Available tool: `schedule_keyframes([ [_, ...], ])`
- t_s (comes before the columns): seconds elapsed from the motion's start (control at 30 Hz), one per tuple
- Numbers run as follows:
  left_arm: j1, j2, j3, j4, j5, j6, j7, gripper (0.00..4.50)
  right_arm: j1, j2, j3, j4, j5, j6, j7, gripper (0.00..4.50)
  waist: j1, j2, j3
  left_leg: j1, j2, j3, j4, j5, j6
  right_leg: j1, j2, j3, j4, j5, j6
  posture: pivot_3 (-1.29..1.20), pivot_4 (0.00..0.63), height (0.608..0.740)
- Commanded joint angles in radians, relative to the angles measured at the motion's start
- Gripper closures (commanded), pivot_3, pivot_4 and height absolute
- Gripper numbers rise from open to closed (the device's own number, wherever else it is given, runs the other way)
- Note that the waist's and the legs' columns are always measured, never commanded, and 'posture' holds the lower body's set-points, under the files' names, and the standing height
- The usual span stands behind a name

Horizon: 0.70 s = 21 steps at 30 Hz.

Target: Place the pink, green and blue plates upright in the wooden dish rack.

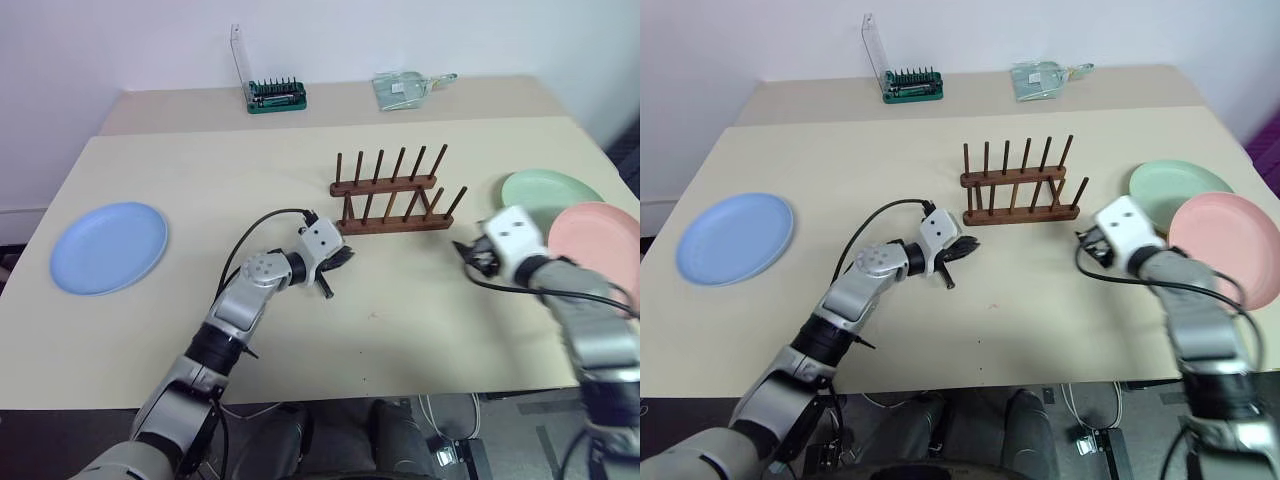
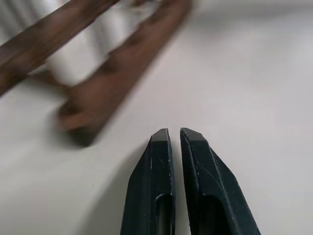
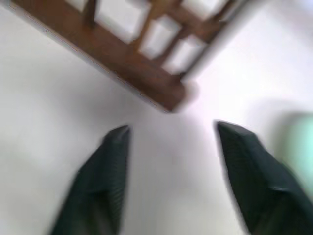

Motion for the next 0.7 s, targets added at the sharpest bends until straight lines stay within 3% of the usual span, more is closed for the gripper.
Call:
schedule_keyframes([
  [0.03,-0.003,0.017,-0.024,-0.09,-0.077,-0.044,-0.153,4.15,0.142,-0.045,-0.188,-0.22,0.009,0.138,0.036,0.42,0.0,0.0,0.0,0.002,0.001,0.0,0.0,0.0,0.0,0.002,0.001,0.0,-0.001,0.0,0.0,0.0,0.15,0.74],
  [0.27,-0.046,0.028,-0.028,-0.109,-0.182,0.005,-0.326,4.15,0.324,0.0,-0.199,-0.299,-0.057,0.193,-0.03,0.42,-0.001,0.001,-0.001,0.006,0.001,0.004,0.0,-0.001,0.001,0.005,0.0,0.002,0.0,0.0,0.0,0.0,0.15,0.74],
  [0.5,-0.055,0.011,-0.021,-0.088,-0.163,-0.021,-0.294,4.15,0.33,0.013,-0.038,-0.04,-0.232,0.015,-0.193,0.42,-0.003,0.001,-0.002,0.005,0.001,0.003,0.001,-0.001,0.001,0.005,0.0,0.002,0.0,0.0,0.0,0.0,0.15,0.74],
  [0.6,-0.045,0.017,-0.023,-0.098,-0.152,-0.029,-0.28,4.15,0.317,0.008,-0.002,0.036,-0.273,-0.06,-0.224,1.23,-0.005,0.002,-0.002,0.006,0.001,0.003,0.0,0.0,0.001,0.005,0.0,0.002,0.0,0.0,0.0,0.0,0.15,0.74],
  [0.7,-0.033,0.029,-0.014,-0.111,-0.151,-0.027,-0.265,4.15,0.331,-0.01,0.028,0.059,-0.339,-0.121,-0.249,2.71,-0.003,0.002,-0.002,0.006,0.001,0.003,0.0,0.0,0.001,0.005,0.0,0.002,0.0,0.0,0.0,0.0,0.15,0.74],
])
